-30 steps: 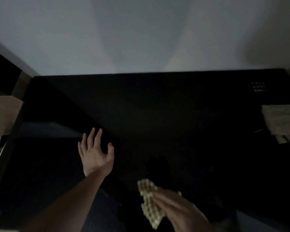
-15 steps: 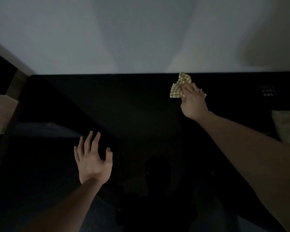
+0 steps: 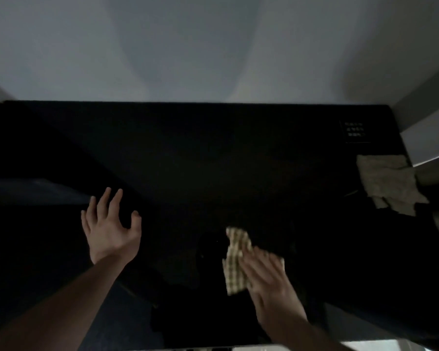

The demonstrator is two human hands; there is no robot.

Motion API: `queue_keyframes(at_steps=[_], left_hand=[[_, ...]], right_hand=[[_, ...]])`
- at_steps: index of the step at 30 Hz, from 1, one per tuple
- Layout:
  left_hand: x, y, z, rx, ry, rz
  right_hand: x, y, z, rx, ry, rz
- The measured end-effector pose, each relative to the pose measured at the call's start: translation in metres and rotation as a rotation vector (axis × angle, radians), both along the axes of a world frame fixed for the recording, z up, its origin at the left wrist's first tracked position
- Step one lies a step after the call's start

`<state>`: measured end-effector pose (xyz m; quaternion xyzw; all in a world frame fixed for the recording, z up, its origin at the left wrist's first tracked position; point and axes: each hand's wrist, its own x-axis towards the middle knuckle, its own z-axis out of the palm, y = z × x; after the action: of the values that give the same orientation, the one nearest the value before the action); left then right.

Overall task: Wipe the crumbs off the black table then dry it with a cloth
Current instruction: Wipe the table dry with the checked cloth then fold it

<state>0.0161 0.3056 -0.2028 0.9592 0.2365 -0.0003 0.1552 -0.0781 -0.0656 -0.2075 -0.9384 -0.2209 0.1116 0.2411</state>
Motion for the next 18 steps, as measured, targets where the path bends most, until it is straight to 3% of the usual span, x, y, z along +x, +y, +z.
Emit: queue_keyframes(at_steps=[4, 7, 11, 16, 18], left_hand=[[0.001, -0.002, 0.002, -0.023, -0.011, 0.01], [0.0, -0.002, 0.002, -0.023, -0.011, 0.008], [0.0, 0.0, -0.001, -0.007, -0.009, -0.002], [0.001, -0.001, -0.003, 0.002, -0.015, -0.007], [0.001, -0.001, -0.003, 0.008, -0.023, -0.006]], right_hand=[[-0.059, -0.028, -0.002, 0.017, -0.051, 0.167], [-0.045, -0.037, 0.009, 0.196, 0.1, -0.018], [0.053, -0.042, 0.03, 0.333, 0.119, -0.343], [0.22, -0.049, 0.04, 0.138, -0.176, -0.444], [0.272, -0.053, 0.029, 0.023, -0.175, -0.443]])
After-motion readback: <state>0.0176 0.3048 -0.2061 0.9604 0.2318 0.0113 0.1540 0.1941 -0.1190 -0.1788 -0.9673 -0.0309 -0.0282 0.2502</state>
